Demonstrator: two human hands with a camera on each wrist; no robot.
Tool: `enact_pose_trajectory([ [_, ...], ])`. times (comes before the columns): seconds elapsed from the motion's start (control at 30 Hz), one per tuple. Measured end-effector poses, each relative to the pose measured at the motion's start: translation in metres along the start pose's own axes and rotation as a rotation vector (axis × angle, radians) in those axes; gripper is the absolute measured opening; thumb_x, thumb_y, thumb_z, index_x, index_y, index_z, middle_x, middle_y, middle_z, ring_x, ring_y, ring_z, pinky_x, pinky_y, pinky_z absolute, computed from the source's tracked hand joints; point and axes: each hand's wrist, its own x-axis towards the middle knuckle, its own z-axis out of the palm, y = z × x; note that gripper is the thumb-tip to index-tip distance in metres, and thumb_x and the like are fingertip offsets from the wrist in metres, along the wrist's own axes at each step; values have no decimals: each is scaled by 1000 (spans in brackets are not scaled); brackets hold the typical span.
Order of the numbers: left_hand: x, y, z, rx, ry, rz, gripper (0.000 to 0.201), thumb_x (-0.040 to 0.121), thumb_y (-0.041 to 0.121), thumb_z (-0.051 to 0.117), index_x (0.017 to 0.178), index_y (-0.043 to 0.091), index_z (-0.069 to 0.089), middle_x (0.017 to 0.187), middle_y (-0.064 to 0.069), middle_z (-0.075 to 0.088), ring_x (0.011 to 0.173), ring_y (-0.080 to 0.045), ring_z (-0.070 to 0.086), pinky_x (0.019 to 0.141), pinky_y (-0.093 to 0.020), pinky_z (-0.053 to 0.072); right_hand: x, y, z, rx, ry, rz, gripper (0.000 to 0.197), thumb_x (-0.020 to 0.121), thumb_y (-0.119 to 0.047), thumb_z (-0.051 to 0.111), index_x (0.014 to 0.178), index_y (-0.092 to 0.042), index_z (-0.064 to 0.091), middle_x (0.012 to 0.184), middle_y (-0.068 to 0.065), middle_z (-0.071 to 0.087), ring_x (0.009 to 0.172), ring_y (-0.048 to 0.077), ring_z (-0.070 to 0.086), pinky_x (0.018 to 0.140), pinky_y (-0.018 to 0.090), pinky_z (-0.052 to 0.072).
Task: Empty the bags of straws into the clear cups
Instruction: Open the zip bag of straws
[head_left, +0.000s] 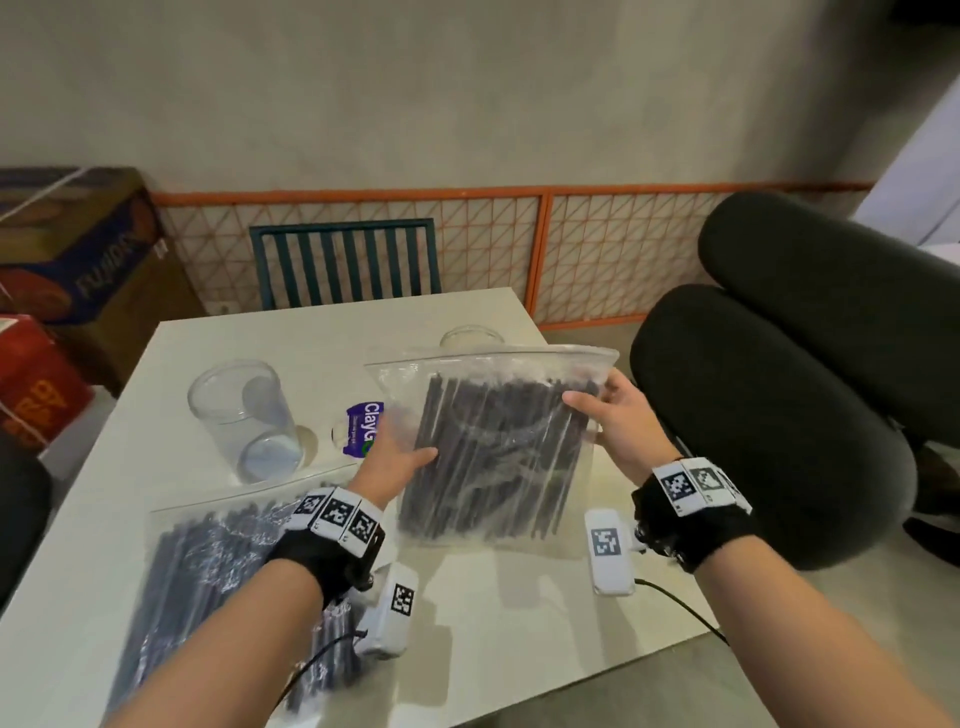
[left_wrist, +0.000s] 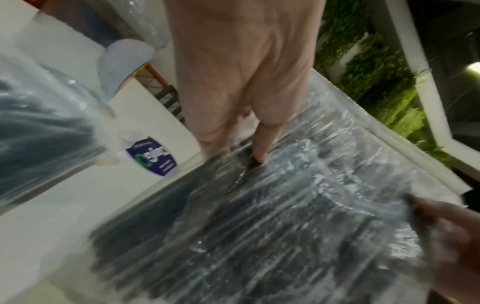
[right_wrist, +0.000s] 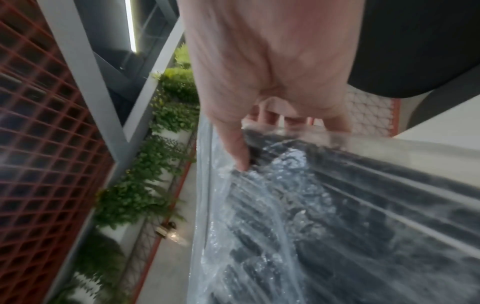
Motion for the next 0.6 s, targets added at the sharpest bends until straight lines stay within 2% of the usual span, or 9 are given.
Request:
enact_pose_trajectory([
  [0.07,-9,20,2,7,238,-9,94,79,0,68,147,15,5,147,-13,27,132,-27,33,109,-36,30,-1,-10,3,-62,3,-23,22,84,-7,64,97,-25,62,103,2,68,92,19,66,87,47,53],
  [0.13,-30,46,15,23,431,140,97,79,4,68,148,19,1,153,-14,7,140,-27,18,111,-31,20,-4,-13,4,-109,2,-24,21,83,-8,66,91,-27,62,104,4,67,100,25,64,92,53,51],
  [0.17,-41,57,23,81,482,287,89,81,7,66,147,19,8,153,-11,8,140,-24,15,109,-28,17,-6,-13,5,-132,1,-19,21,83,-8,67,90,-28,62,104,4,67,103,28,63,93,55,49],
  [0.23,-58,79,43,207,419,535,50,86,16,62,130,18,39,137,-7,34,126,-18,34,105,-27,27,-10,-13,8,-164,8,-24,21,81,-8,68,89,-26,61,107,11,66,106,33,62,94,57,48],
  [0.3,-67,100,62,138,116,414,14,93,27,52,95,14,57,99,-5,59,92,-16,56,81,-34,47,-15,-15,12,-196,2,-63,19,80,-5,68,89,-20,61,108,20,65,103,36,63,93,53,50],
  [0.37,-64,113,76,-5,-167,69,41,95,43,42,78,11,61,72,-6,63,63,-18,59,55,-34,52,-20,-18,16,-234,-17,-139,19,81,0,66,91,-16,59,97,18,66,89,26,65,86,34,55],
  [0.43,-58,119,83,-80,-265,-117,48,94,50,40,78,10,62,65,-3,62,53,-14,55,41,-21,42,-26,-21,20,-298,-43,-217,25,82,5,62,93,-17,58,93,6,64,81,11,61,74,14,50],
  [0.47,-54,118,84,-131,-268,-143,45,94,48,41,78,11,62,63,-2,61,50,-12,51,38,-17,37,-29,-21,21,-325,-65,-238,28,83,5,62,94,-20,57,93,3,63,82,10,60,74,12,48],
  [0.6,-52,115,88,-263,-231,-112,21,93,19,46,81,12,61,58,3,58,48,-8,44,35,-14,30,-35,-14,18,-379,-127,-286,31,81,0,66,87,-29,59,83,-4,61,82,13,58,78,32,45],
])
